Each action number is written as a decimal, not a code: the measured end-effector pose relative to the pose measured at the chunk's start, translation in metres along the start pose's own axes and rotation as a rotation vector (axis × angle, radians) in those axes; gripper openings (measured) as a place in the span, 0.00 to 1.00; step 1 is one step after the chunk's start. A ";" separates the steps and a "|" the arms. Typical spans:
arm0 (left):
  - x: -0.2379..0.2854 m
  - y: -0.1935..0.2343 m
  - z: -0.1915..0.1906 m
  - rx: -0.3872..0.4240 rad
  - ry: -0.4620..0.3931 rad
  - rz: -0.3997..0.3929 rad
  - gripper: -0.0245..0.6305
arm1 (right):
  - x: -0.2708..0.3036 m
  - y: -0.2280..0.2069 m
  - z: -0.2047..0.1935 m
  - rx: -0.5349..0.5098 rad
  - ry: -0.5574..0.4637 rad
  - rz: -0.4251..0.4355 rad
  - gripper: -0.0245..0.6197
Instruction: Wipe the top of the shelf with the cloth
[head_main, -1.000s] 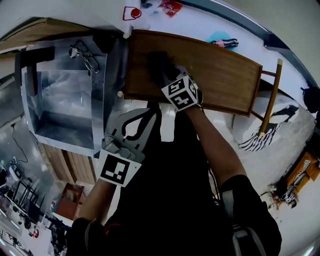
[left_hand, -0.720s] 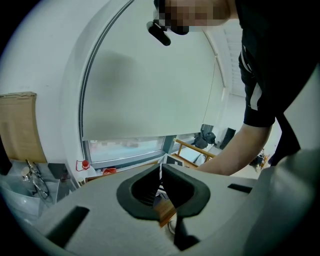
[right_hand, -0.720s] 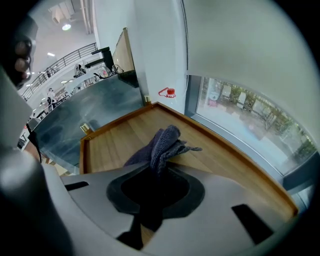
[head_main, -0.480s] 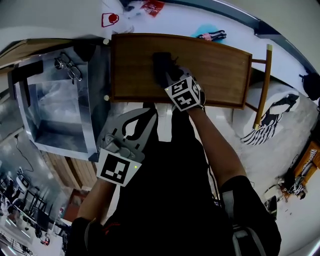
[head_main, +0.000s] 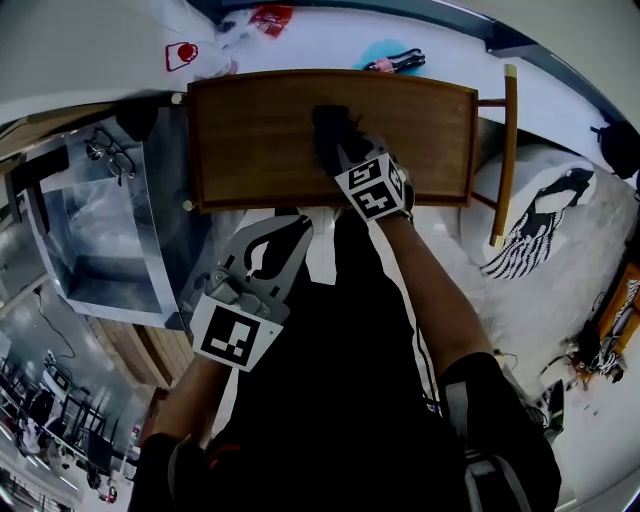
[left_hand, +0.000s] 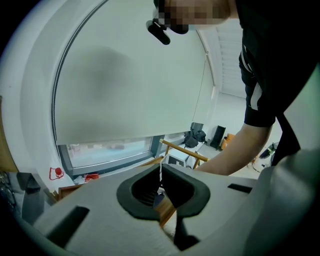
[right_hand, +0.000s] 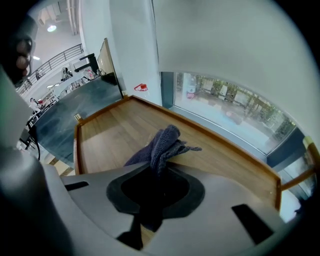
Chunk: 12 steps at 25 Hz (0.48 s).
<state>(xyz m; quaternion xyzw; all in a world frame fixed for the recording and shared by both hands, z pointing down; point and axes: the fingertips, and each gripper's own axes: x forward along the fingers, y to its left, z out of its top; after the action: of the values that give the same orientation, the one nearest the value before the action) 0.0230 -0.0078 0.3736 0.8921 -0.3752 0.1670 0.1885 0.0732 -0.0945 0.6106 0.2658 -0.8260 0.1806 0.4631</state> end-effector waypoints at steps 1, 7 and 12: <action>0.005 -0.003 0.002 0.003 0.000 -0.006 0.08 | -0.003 -0.006 -0.005 0.008 0.003 -0.006 0.10; 0.031 -0.023 0.010 0.009 0.006 -0.037 0.08 | -0.020 -0.046 -0.032 0.045 0.008 -0.048 0.10; 0.051 -0.037 0.019 0.036 0.005 -0.064 0.08 | -0.035 -0.075 -0.052 0.073 0.015 -0.082 0.10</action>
<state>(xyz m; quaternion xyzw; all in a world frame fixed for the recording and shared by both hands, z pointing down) 0.0873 -0.0236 0.3716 0.9064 -0.3431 0.1697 0.1786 0.1685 -0.1160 0.6110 0.3150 -0.8038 0.1935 0.4661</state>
